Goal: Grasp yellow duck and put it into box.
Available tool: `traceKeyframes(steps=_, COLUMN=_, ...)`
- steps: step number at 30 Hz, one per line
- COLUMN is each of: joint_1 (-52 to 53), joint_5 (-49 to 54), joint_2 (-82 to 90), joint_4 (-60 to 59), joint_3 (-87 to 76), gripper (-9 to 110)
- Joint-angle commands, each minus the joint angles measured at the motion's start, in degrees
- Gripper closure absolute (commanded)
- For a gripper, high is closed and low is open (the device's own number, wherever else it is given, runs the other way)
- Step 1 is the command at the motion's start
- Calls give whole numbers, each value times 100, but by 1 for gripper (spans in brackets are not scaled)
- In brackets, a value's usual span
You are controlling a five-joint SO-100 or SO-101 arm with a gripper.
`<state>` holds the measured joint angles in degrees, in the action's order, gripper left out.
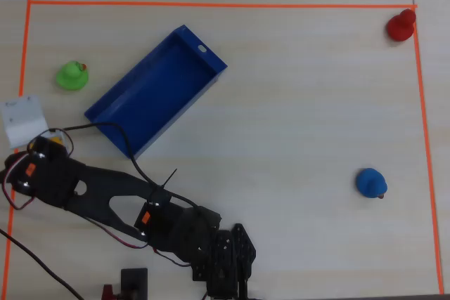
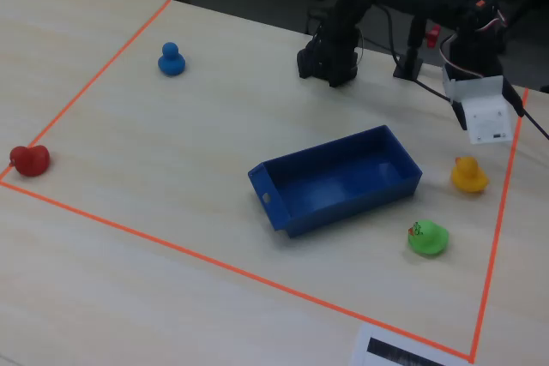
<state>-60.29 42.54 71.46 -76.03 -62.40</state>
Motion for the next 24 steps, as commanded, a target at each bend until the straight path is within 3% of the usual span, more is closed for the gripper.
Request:
traceKeyframes(steps=1, joint_1=308, joint_5=272, joint_2=-9, joint_4=308, joint_3=308, gripper=60)
traceKeyframes(steps=24, joint_1=624, joint_5=167, joint_2=264, joint_4=2065, joint_3=-1811, gripper=60)
